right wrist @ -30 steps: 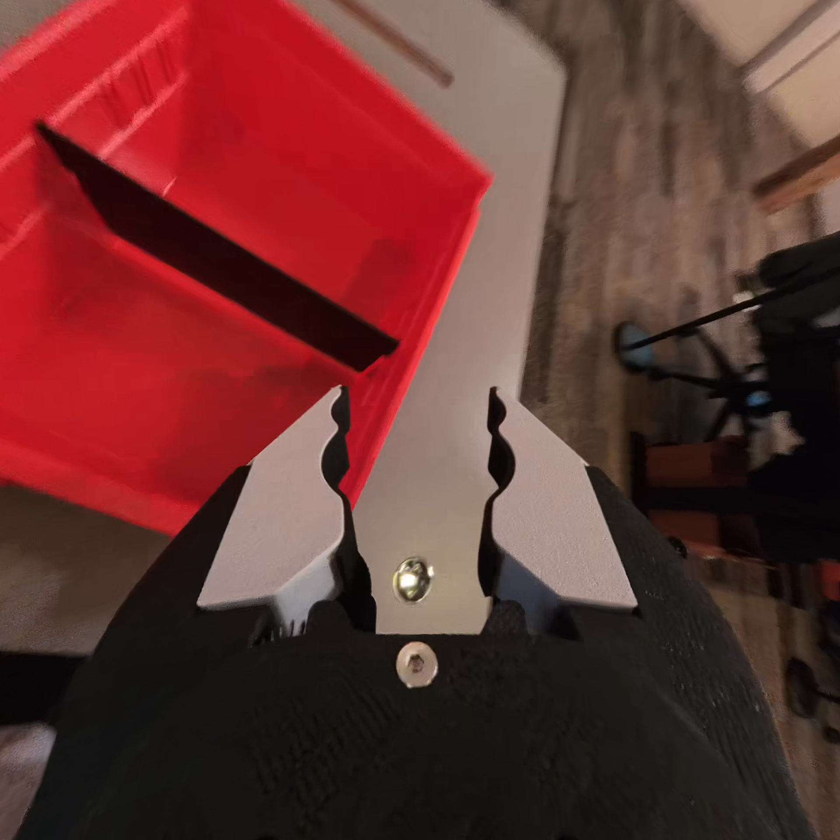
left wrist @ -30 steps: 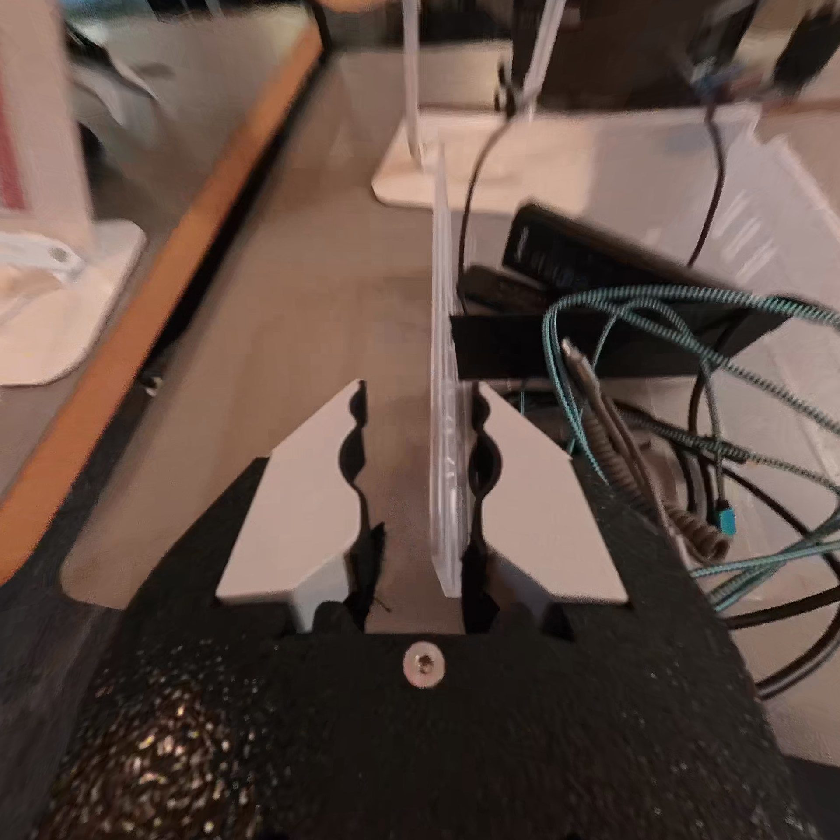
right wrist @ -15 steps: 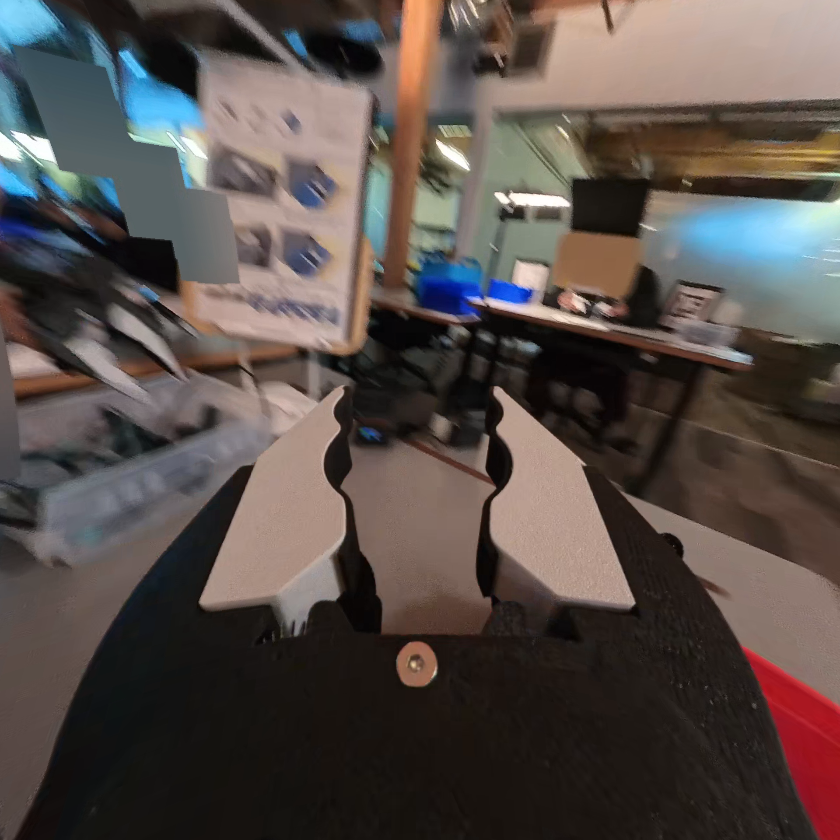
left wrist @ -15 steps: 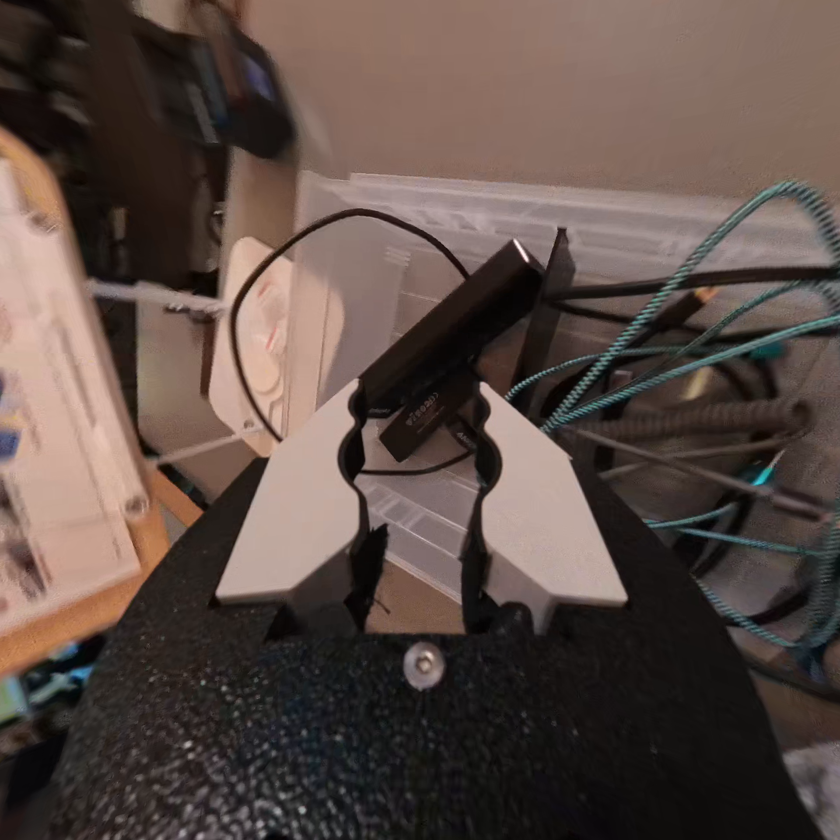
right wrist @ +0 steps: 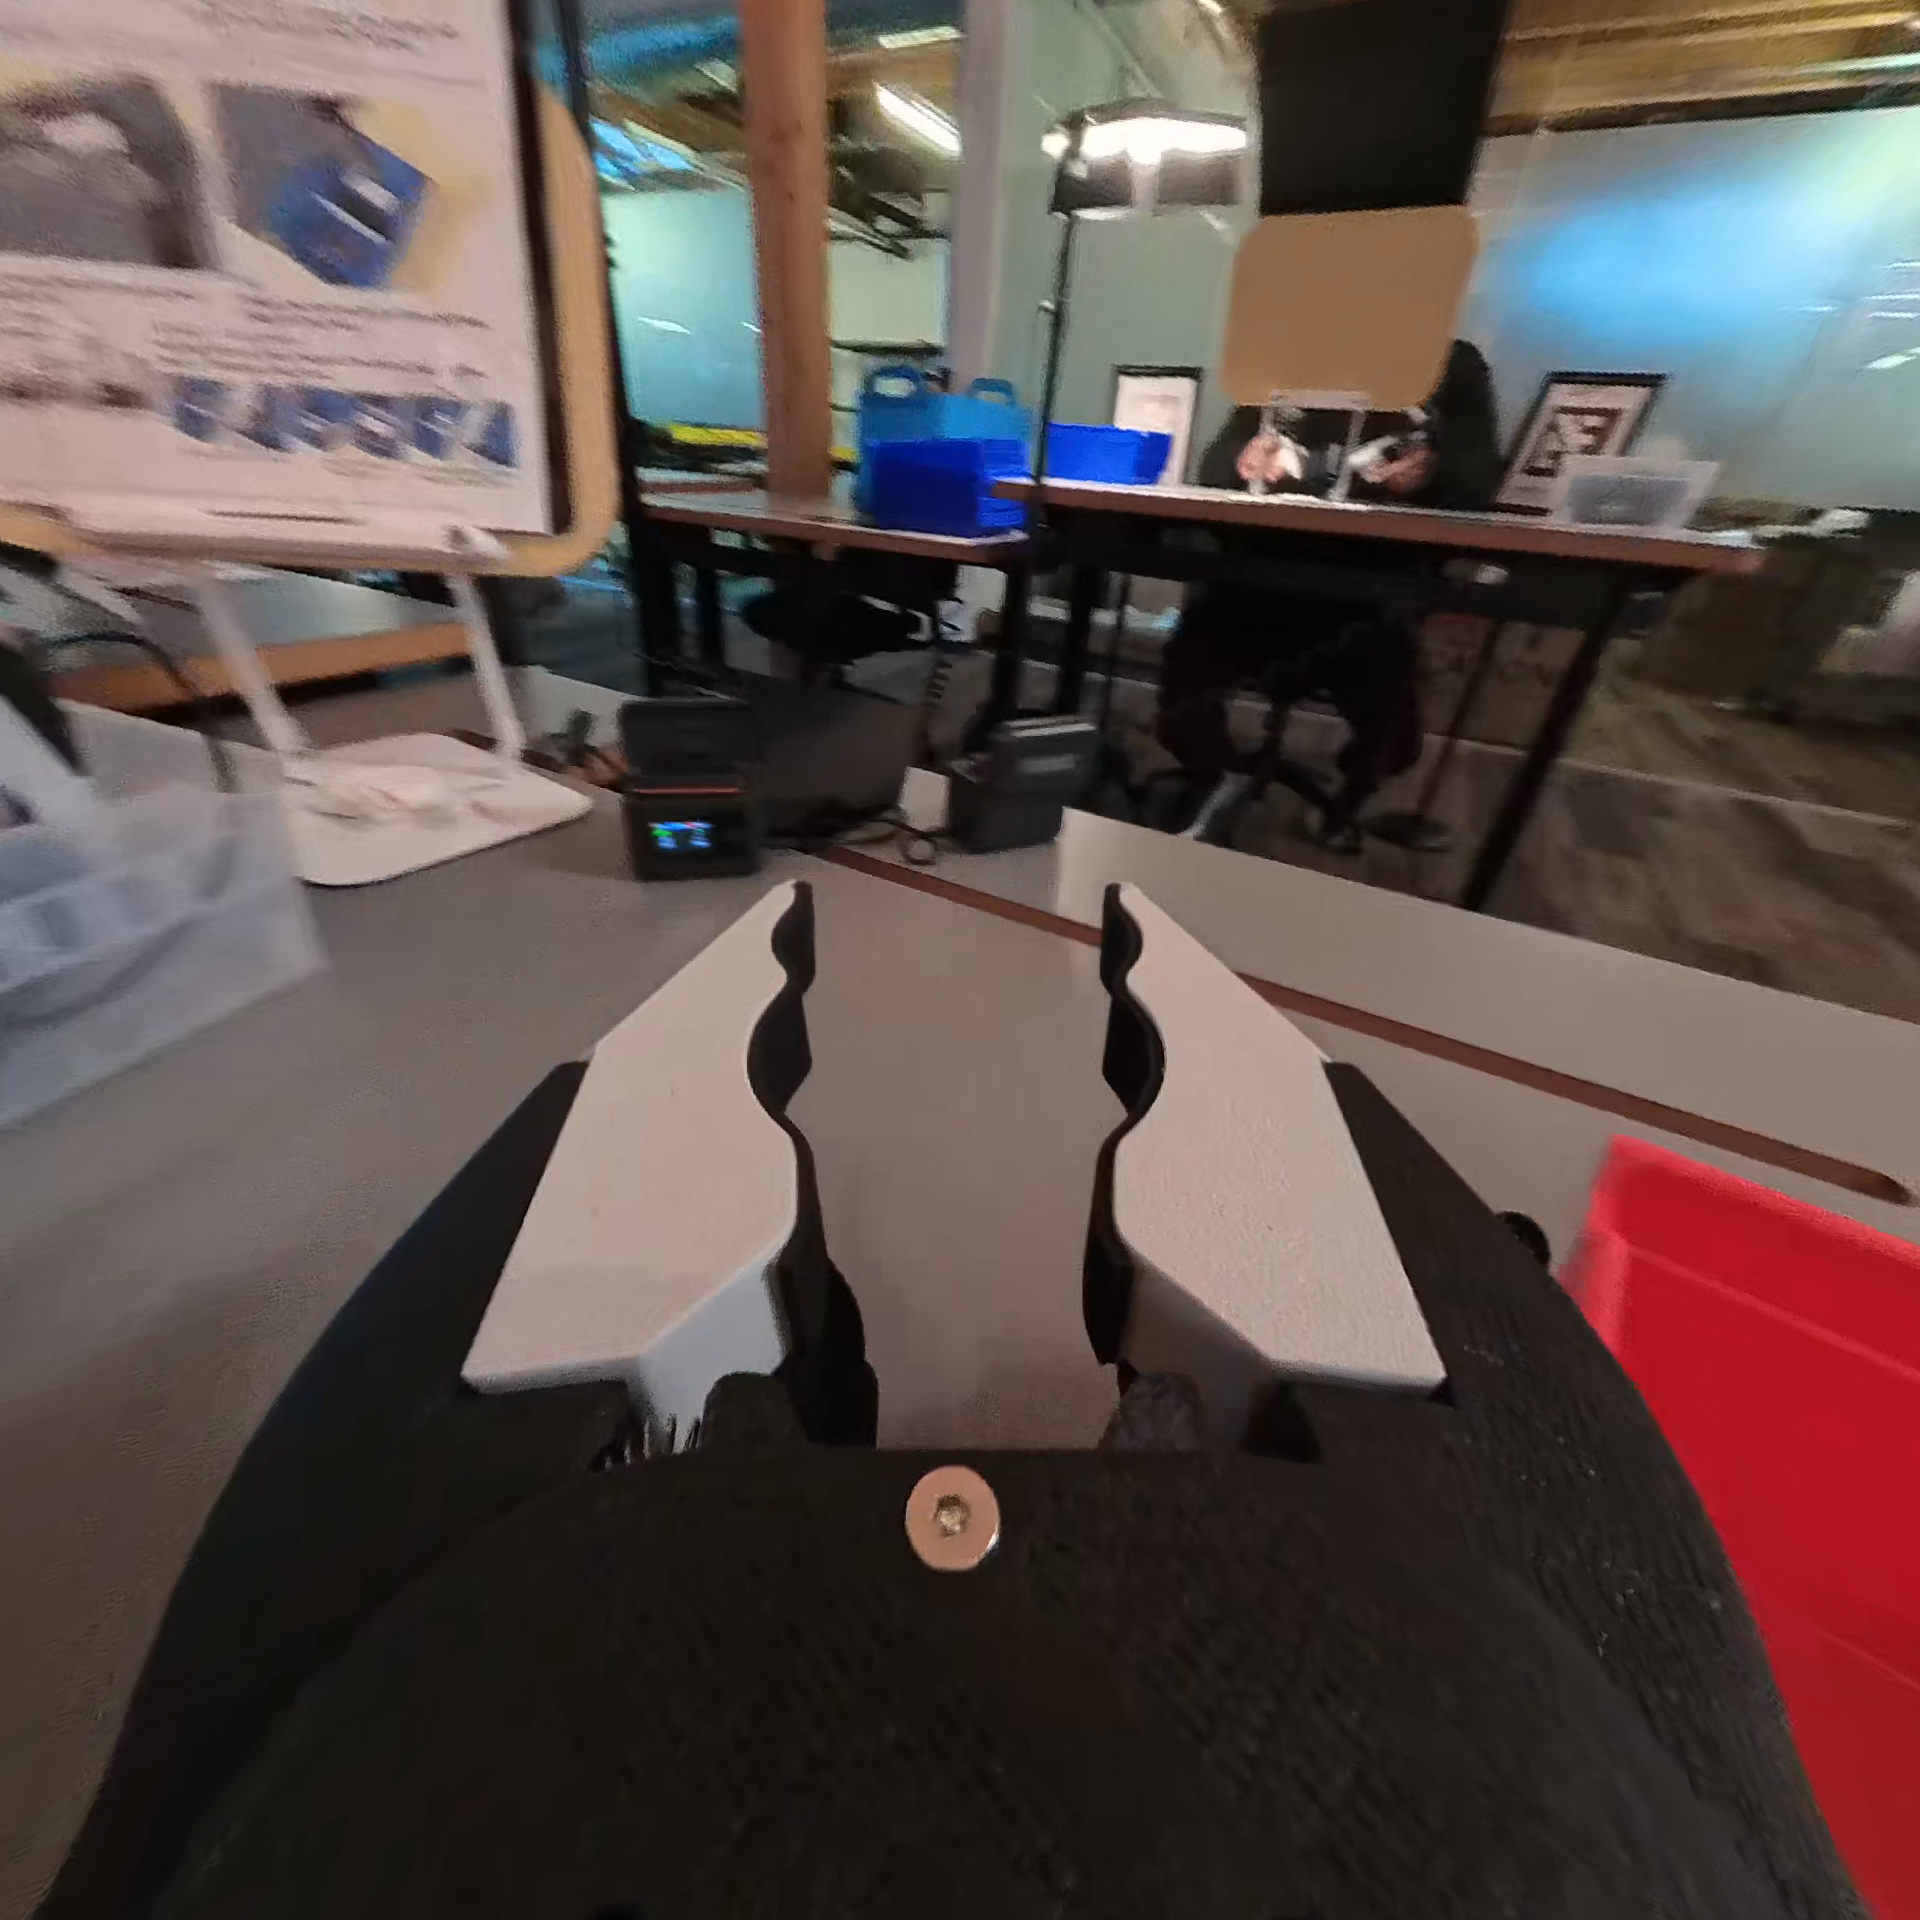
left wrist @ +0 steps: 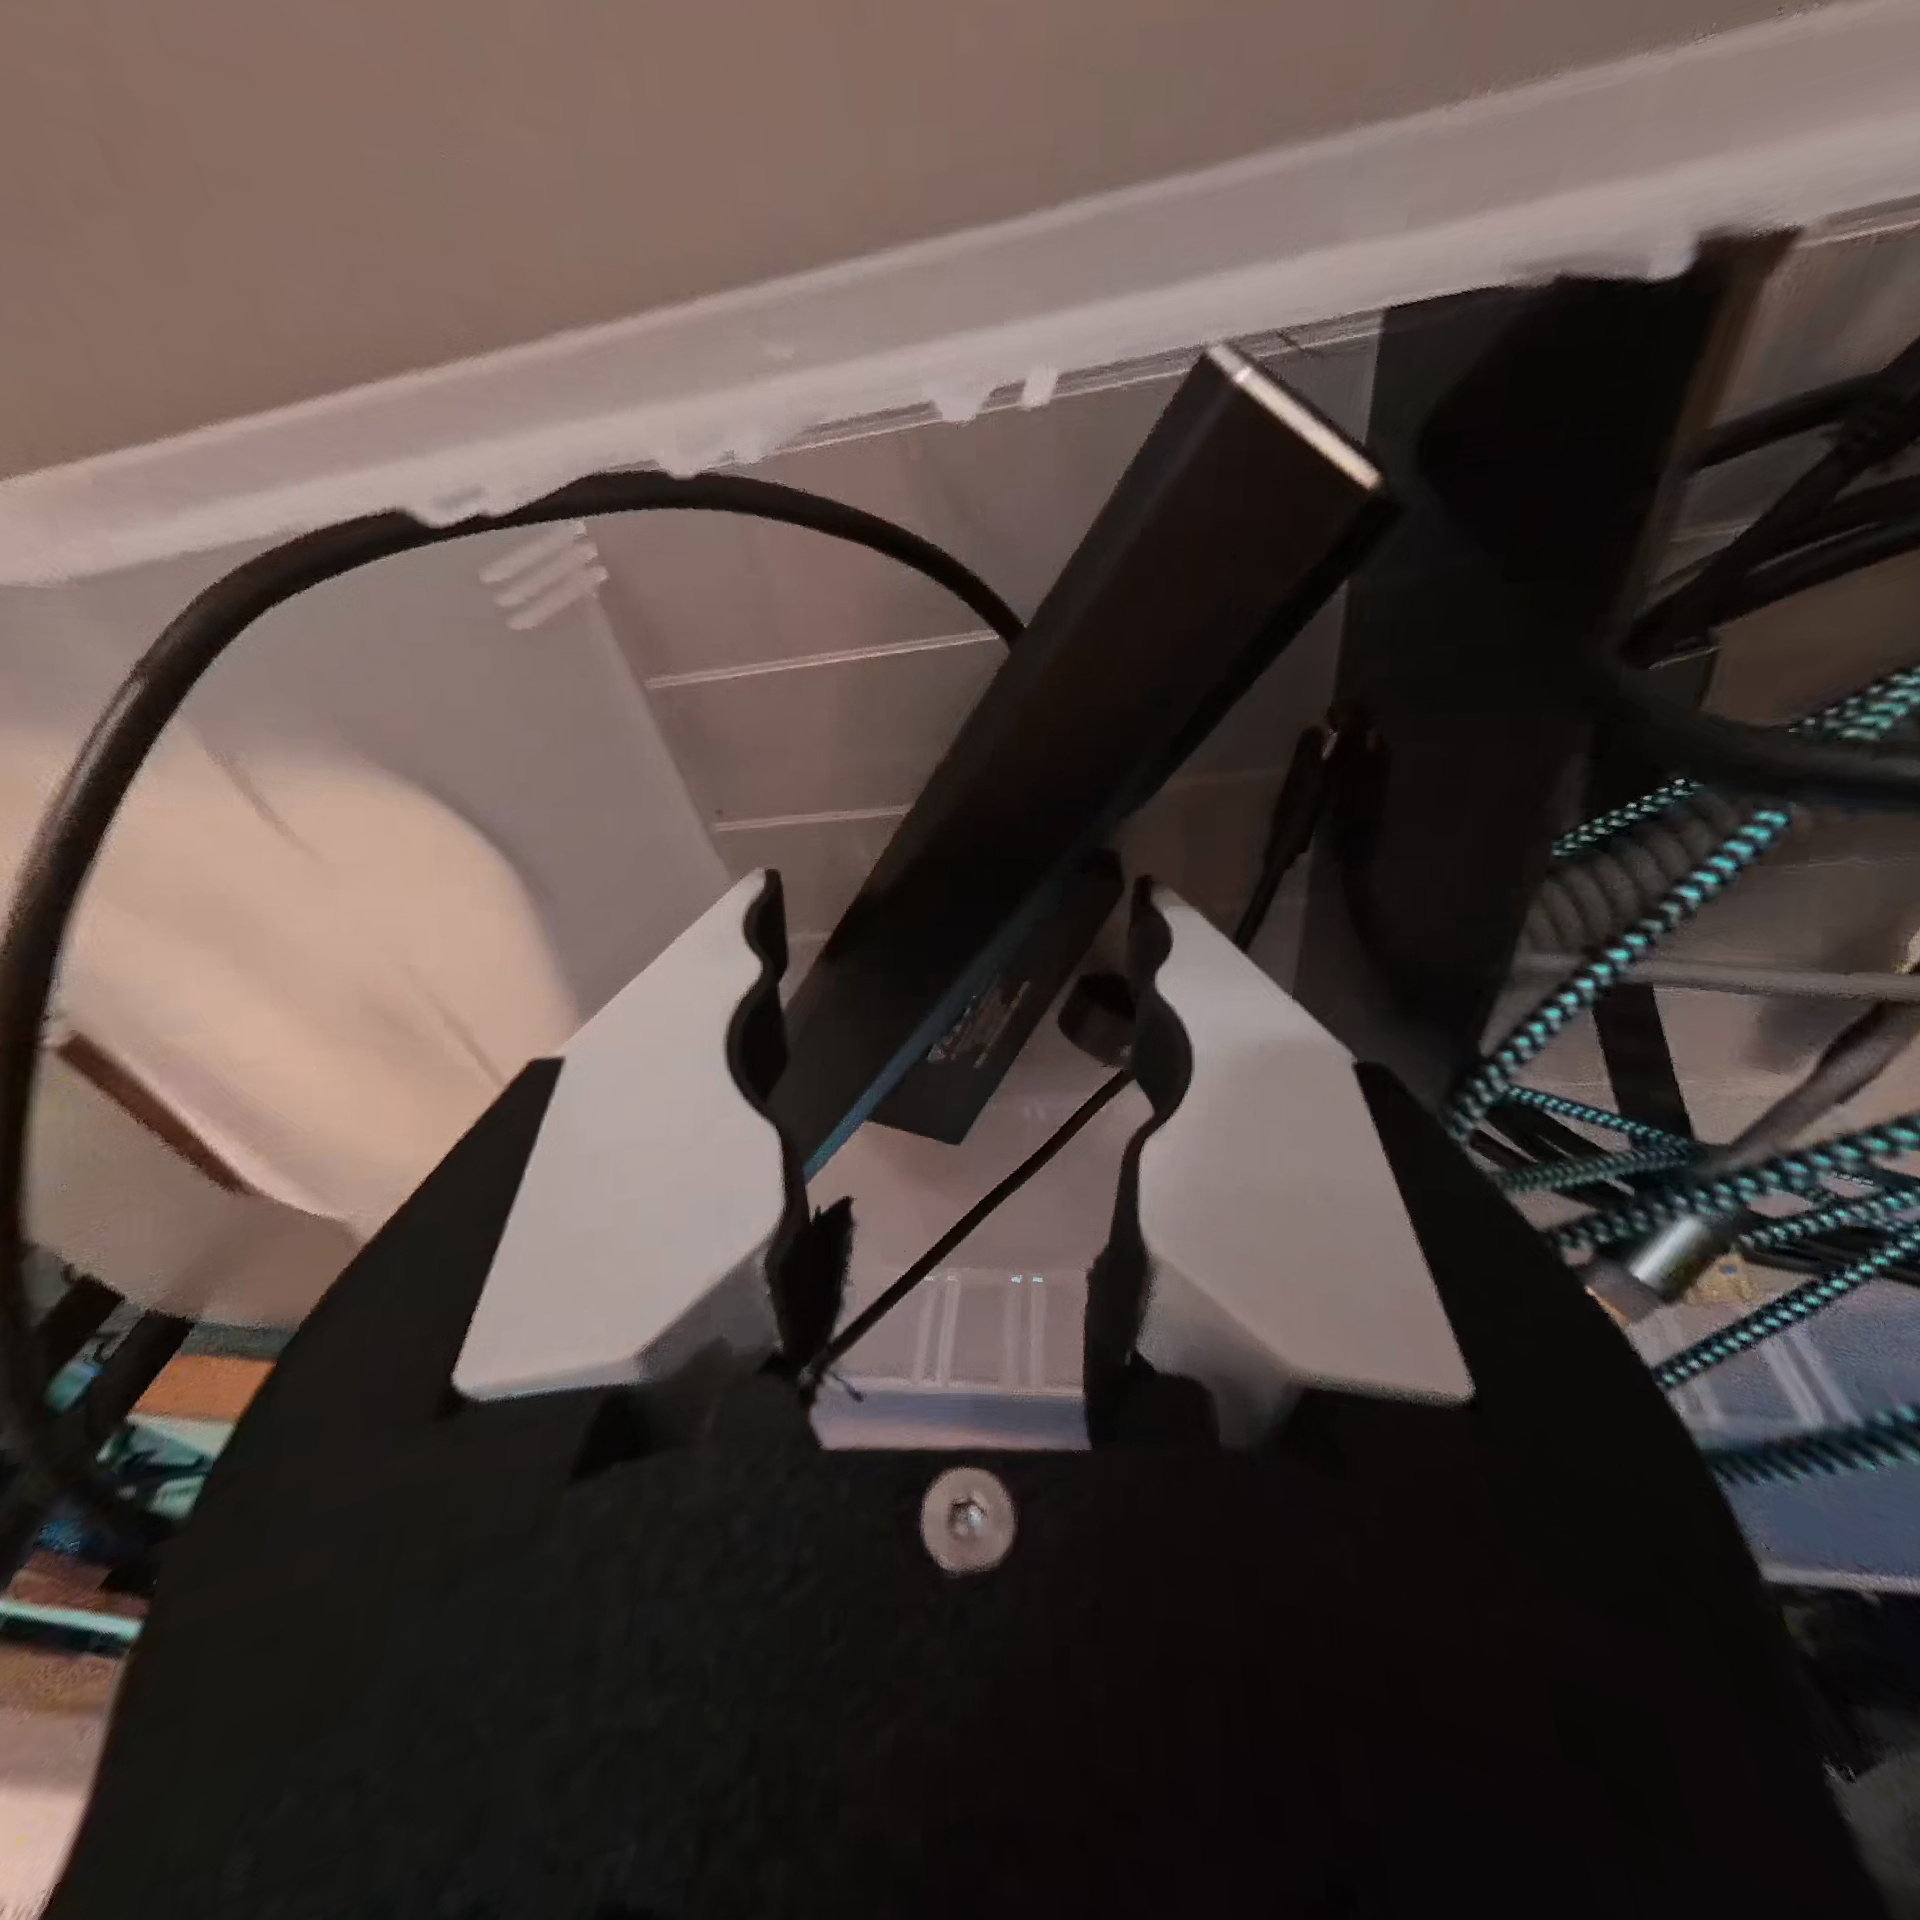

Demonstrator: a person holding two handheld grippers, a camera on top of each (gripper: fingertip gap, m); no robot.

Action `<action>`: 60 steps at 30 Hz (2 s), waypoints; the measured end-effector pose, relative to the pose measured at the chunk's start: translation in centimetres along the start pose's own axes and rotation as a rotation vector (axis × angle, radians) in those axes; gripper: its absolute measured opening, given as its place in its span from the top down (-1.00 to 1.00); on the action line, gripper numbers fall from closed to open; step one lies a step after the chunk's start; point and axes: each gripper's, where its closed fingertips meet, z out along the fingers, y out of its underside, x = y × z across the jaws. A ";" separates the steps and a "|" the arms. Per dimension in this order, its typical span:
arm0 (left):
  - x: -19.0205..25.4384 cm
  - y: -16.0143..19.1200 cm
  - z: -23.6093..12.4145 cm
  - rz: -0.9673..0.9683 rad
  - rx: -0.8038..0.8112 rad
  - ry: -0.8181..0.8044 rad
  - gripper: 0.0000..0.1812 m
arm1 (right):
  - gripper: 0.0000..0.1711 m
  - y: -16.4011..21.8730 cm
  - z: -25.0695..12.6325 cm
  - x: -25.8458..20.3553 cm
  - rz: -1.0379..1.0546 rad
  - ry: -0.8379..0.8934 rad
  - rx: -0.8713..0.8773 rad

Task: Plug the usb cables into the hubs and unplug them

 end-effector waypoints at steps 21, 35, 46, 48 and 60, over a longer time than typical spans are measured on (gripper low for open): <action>-6.0 -2.4 -25.7 -0.288 0.386 -0.560 0.72 | 0.50 3.3 0.5 -3.6 -0.353 -0.037 0.110; -9.1 -26.3 -16.8 -0.786 0.895 0.250 0.71 | 0.53 2.7 -1.3 2.0 -0.135 0.126 0.180; -9.4 -33.1 -5.6 -1.068 0.803 0.753 0.72 | 0.53 3.3 -0.9 1.8 -0.111 0.093 0.153; -9.8 -33.0 -4.1 -1.136 0.767 0.723 0.70 | 0.54 3.5 -0.8 1.8 -0.101 0.084 0.144; -9.0 -27.4 -19.7 -0.951 1.076 0.368 -0.08 | 0.53 3.9 -0.5 1.2 -0.088 0.043 0.124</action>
